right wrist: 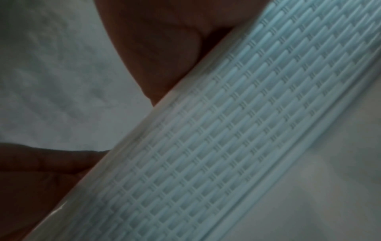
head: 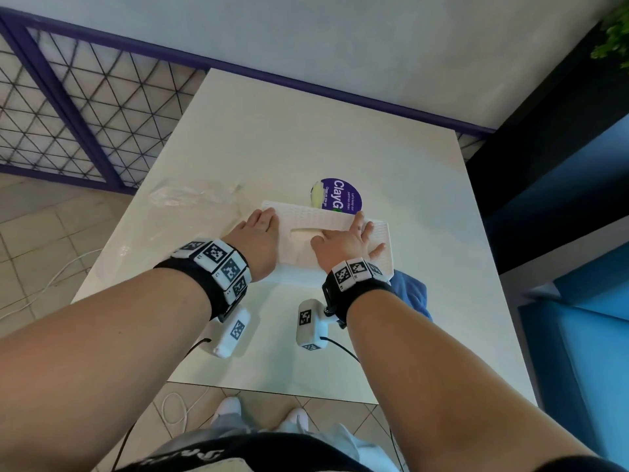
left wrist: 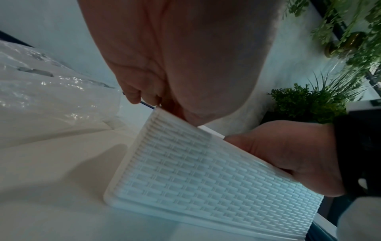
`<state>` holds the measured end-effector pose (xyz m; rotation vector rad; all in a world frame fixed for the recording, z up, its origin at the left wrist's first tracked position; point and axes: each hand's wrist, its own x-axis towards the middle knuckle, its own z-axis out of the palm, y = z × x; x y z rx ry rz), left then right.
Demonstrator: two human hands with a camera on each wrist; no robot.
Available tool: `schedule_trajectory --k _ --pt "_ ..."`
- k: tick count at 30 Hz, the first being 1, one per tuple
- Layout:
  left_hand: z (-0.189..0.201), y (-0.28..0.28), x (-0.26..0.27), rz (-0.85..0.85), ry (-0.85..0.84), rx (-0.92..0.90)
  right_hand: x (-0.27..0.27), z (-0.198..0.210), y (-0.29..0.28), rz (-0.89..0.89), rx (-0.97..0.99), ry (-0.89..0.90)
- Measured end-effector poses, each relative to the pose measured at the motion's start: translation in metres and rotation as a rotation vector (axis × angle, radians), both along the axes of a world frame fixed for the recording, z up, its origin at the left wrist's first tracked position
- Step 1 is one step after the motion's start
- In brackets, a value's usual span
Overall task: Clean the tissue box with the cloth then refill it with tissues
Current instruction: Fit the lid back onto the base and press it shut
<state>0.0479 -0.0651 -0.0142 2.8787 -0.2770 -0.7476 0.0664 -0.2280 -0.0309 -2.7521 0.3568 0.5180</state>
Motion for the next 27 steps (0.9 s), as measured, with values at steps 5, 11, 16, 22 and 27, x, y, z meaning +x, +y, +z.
schedule_trajectory --k 5,11,16,22,27 --pt "-0.004 0.003 0.001 0.0 0.014 -0.016 0.004 0.003 0.0 -0.047 0.025 0.022" --pt "-0.002 0.001 0.0 -0.002 -0.009 -0.014 0.006 0.0 0.007 -0.019 -0.016 0.046" --pt "-0.002 0.001 -0.001 -0.004 -0.017 -0.022 0.009 0.003 0.004 -0.023 -0.006 0.072" --pt "-0.002 0.0 -0.003 0.003 -0.025 -0.039 0.01 0.002 0.005 -0.005 -0.015 0.095" --pt "-0.002 -0.001 -0.003 0.0 -0.034 -0.031 0.012 0.002 0.006 -0.029 -0.025 0.098"
